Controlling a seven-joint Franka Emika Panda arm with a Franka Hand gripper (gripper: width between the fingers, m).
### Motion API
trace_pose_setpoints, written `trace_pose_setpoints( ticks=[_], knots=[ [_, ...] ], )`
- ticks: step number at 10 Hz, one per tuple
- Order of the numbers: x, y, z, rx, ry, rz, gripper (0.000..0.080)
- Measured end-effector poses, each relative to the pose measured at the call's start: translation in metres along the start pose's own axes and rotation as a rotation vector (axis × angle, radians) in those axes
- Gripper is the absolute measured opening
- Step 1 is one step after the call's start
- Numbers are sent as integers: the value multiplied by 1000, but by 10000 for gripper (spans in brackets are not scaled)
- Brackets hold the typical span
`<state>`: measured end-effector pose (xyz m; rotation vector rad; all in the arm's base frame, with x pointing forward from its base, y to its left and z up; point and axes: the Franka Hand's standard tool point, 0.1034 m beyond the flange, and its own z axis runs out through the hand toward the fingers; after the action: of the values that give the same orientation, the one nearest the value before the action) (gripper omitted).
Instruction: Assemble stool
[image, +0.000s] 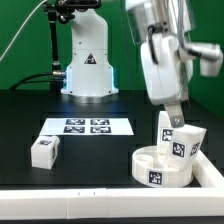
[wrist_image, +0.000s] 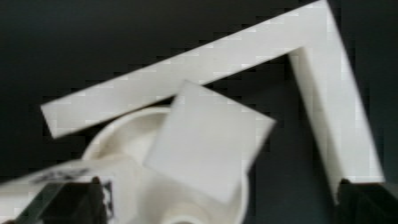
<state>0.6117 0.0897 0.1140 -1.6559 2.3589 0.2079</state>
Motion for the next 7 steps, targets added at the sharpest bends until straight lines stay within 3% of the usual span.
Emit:
trace_pose_setpoints(
  ticks=[1, 5, 6, 7],
  knots=[
    [-2, -6, -4, -3, -2, -14, 648],
    [-1, -4, -3, -5, 3, -36, 648],
    [6, -3, -3, -28, 21, -203, 648],
    [13, -4, -4, -32, 24, -290, 648]
  ],
)
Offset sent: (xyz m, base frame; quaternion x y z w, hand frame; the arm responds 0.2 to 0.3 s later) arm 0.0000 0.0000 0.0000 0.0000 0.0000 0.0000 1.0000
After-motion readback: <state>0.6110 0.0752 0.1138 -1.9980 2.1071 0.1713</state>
